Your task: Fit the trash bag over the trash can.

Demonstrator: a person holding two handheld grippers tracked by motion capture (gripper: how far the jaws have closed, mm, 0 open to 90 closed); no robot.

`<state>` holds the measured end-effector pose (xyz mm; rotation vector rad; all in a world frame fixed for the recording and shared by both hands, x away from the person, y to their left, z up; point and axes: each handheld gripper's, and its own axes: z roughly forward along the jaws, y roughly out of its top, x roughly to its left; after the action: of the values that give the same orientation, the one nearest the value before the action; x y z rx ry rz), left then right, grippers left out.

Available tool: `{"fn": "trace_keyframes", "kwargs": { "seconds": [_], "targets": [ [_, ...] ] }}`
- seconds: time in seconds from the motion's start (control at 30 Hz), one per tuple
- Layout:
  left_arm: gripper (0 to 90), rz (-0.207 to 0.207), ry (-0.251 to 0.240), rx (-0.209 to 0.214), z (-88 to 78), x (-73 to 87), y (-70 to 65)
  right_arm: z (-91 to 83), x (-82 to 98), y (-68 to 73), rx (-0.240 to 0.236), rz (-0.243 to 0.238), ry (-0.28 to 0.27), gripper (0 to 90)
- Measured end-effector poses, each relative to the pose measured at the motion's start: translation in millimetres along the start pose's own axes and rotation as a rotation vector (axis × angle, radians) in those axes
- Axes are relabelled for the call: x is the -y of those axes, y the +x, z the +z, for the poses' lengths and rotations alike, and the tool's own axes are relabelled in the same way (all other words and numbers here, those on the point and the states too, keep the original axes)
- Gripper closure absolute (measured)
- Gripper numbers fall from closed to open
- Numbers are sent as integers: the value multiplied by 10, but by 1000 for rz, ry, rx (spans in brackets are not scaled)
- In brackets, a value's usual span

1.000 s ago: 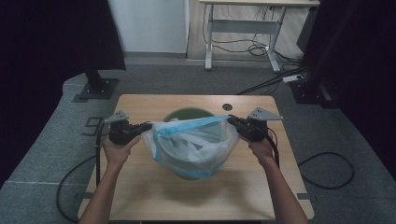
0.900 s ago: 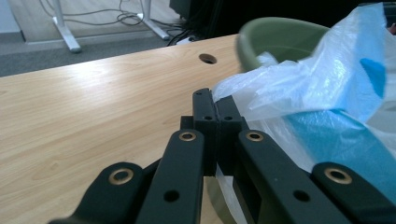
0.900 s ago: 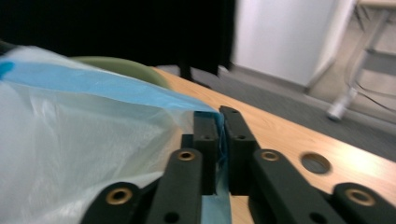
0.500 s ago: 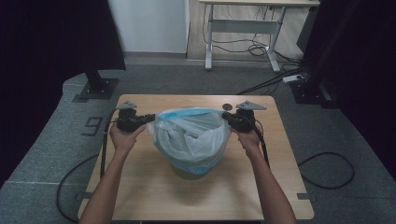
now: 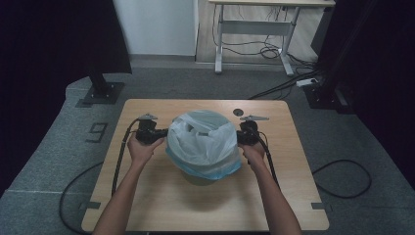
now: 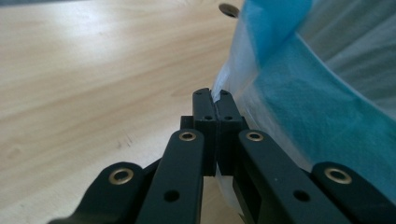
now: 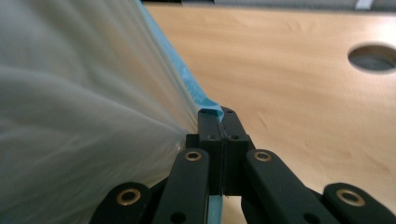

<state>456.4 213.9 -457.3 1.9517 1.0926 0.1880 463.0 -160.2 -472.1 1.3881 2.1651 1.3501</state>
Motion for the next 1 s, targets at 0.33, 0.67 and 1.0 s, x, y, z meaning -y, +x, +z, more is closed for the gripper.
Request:
{"fn": "trace_keyframes", "kwargs": {
  "seconds": [0.33,0.67,1.0],
  "targets": [
    [900,23,-6,-15,-89,35,-67,-251,124,-56,80,-2,-129,771],
    [900,31,-37,-9,-215,18,-110,-846,103,50,57,-52,-317,567],
    [900,28,-36,-17,-292,9,-141,-1230,577,362,-177,-145,-315,415]
  ]
}}
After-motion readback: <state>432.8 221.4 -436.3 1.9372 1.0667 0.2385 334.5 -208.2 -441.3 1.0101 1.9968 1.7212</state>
